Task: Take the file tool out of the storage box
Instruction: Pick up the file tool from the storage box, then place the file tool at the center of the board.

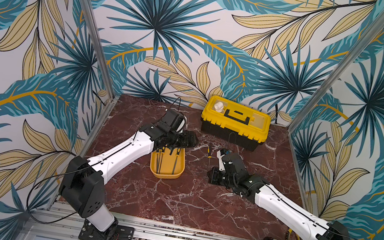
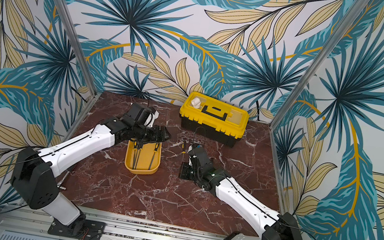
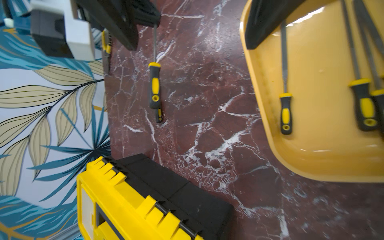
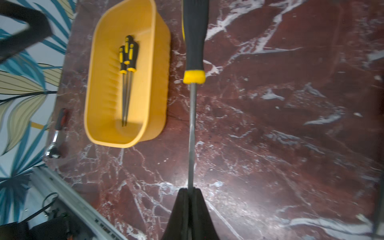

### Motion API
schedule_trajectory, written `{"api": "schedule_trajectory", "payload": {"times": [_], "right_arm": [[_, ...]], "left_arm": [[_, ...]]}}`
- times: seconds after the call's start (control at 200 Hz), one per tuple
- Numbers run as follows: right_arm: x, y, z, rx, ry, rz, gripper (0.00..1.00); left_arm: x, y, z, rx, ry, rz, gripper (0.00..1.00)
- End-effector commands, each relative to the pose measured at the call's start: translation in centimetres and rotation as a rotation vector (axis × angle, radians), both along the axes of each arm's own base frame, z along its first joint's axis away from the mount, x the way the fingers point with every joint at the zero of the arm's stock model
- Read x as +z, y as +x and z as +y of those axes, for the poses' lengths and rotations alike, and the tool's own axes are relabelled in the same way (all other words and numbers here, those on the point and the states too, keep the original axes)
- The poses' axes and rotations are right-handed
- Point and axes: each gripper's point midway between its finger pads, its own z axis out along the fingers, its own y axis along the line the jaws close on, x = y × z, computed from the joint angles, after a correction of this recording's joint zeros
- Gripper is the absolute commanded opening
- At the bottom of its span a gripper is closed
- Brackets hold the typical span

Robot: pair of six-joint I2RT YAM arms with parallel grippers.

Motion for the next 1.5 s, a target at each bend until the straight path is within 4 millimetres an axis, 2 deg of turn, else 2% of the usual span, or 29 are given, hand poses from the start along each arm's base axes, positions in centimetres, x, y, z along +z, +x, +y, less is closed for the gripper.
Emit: {"api": "schedule_trajectory", "payload": {"times": [0.0, 0.045, 0.215, 0.511, 0.957, 1.197, 1.492], "right_arm": [[-2.5, -0.4, -4.1, -0.063, -0.164, 0.033, 0.0], [-3.1, -0.4, -5.2, -0.081, -0.201, 0.05, 0.0], [-5.4, -0.2, -8.2, -0.132, -0.291, 0.107, 0.0], [-7.8, 0.5, -10.7, -0.154, -0.374, 0.176, 0.0], [-10.4, 1.6, -11.4, -0.144, -0.43, 0.251, 0.0], [-11.0, 2.1, -11.2, -0.148, -0.424, 0.255, 0.0], [-11.6, 2.3, -10.9, -0.143, -0.424, 0.272, 0.0]], "left_arm": [[1.3, -0.6, 2.1, -0.014, 0.101, -0.049, 0.96], [1.2, -0.8, 2.7, -0.006, 0.121, -0.049, 1.0], [0.6, -1.3, 3.7, 0.004, 0.153, -0.049, 1.0], [-0.5, -1.5, 4.0, 0.005, 0.174, -0.037, 1.0], [-1.2, -1.4, 4.7, 0.038, 0.207, -0.016, 1.0], [-1.4, -1.8, 5.2, 0.068, 0.217, 0.003, 1.0], [-2.3, -1.9, 4.8, 0.072, 0.233, 0.028, 1.0]]}}
